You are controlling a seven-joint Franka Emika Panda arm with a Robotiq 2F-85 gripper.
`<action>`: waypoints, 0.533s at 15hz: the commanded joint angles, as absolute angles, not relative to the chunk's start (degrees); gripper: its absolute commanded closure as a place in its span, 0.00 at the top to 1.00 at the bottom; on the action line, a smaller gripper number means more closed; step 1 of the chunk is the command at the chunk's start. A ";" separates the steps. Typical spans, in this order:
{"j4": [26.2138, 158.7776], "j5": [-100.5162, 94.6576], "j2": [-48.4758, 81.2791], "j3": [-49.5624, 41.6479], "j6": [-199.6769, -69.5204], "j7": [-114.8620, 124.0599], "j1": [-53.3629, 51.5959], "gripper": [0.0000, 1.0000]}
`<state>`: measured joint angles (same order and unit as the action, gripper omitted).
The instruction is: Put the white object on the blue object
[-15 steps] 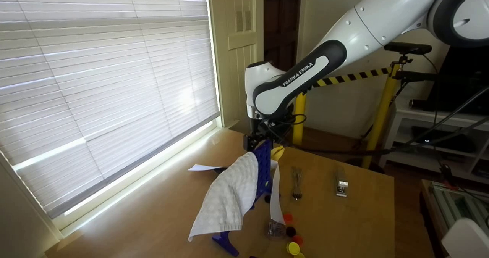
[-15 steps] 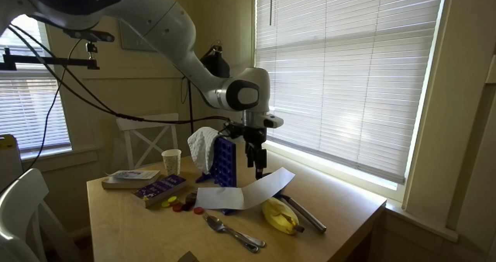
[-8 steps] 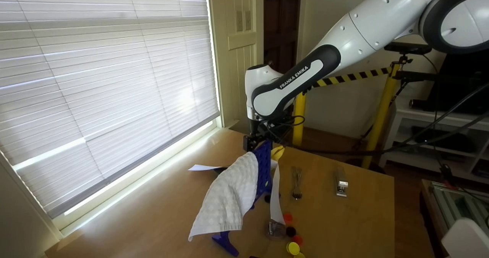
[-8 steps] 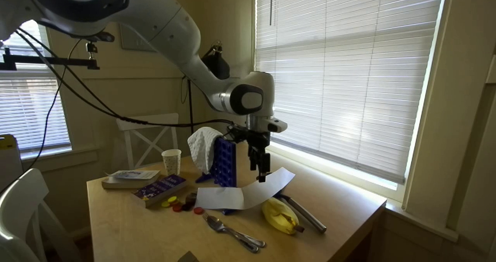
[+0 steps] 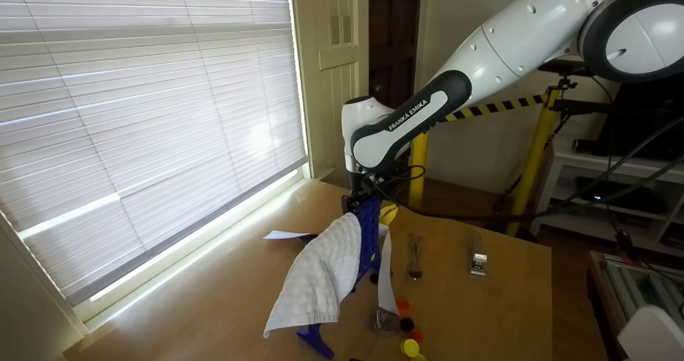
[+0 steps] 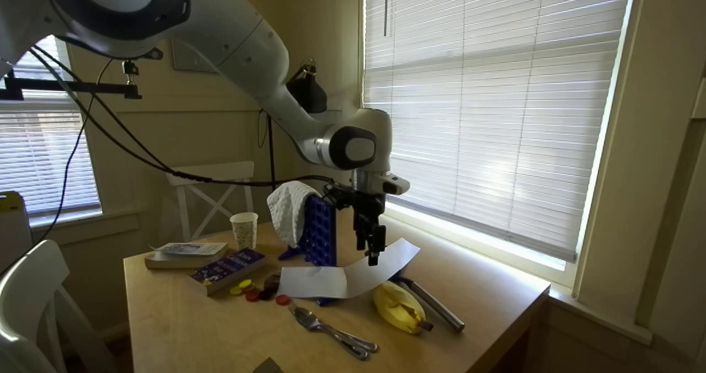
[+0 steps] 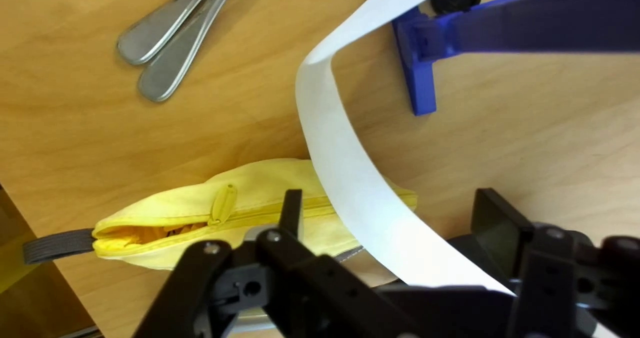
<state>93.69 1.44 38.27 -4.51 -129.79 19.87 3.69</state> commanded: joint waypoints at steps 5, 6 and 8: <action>89.82 3.67 41.46 -4.70 -126.40 17.00 4.90 0.78; 89.42 3.72 41.74 -4.65 -126.01 16.79 5.03 0.77; 88.70 4.10 42.16 -4.49 -125.09 16.31 5.31 0.77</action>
<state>91.93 1.76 40.25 -4.87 -127.54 18.47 4.48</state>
